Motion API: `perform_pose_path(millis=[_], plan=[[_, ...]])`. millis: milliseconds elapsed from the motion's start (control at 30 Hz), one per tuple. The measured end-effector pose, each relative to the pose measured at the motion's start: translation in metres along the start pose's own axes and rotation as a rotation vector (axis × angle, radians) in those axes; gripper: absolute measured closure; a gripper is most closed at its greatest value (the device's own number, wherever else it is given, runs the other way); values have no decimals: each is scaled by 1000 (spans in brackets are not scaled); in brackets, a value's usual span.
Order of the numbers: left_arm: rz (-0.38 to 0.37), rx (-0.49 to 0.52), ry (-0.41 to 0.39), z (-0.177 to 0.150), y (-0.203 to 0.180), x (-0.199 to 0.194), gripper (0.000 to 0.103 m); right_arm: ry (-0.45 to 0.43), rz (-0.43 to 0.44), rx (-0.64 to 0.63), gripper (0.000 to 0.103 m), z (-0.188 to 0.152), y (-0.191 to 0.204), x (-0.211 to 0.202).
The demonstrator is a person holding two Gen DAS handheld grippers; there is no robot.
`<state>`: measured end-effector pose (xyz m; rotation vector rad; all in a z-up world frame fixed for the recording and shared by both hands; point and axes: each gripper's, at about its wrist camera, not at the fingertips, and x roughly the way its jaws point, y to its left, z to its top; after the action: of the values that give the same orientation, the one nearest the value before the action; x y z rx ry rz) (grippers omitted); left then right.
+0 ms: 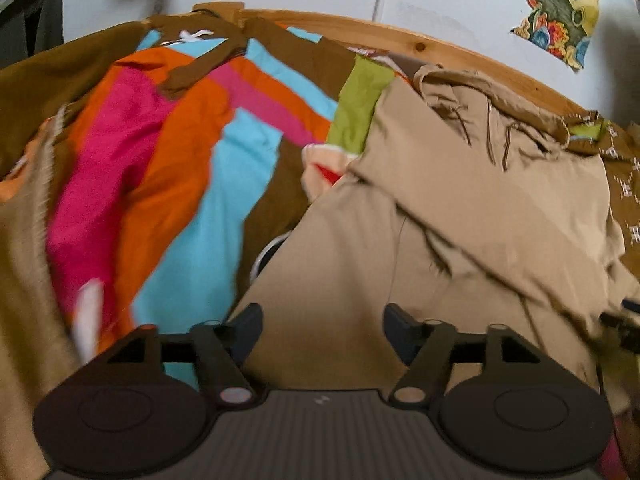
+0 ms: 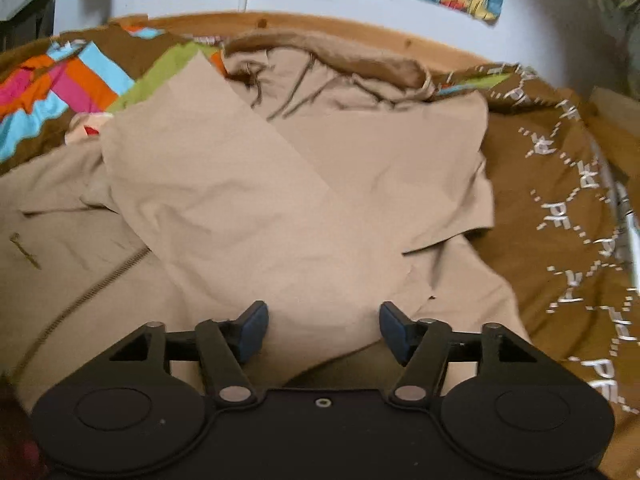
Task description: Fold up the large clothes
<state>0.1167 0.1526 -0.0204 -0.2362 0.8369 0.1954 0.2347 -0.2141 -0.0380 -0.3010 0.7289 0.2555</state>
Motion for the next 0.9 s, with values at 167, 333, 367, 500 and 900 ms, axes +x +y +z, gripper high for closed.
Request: perform_pose_path(millis=[167, 333, 367, 500, 900], plan=[[-54, -77, -28, -16, 18, -9, 2, -31, 27, -21, 10, -10, 13, -36], [-40, -73, -33, -25, 11, 10, 1, -18, 45, -5, 3, -24, 27, -61], [-33, -44, -33, -25, 8, 14, 1, -17, 44, -6, 2, -26, 28, -65], [-15, 32, -32, -28, -1, 21, 1, 5, 43, -16, 1, -37, 35, -74], [17, 18, 4, -29, 7, 28, 1, 84, 95, -182, 1, -57, 64, -63]])
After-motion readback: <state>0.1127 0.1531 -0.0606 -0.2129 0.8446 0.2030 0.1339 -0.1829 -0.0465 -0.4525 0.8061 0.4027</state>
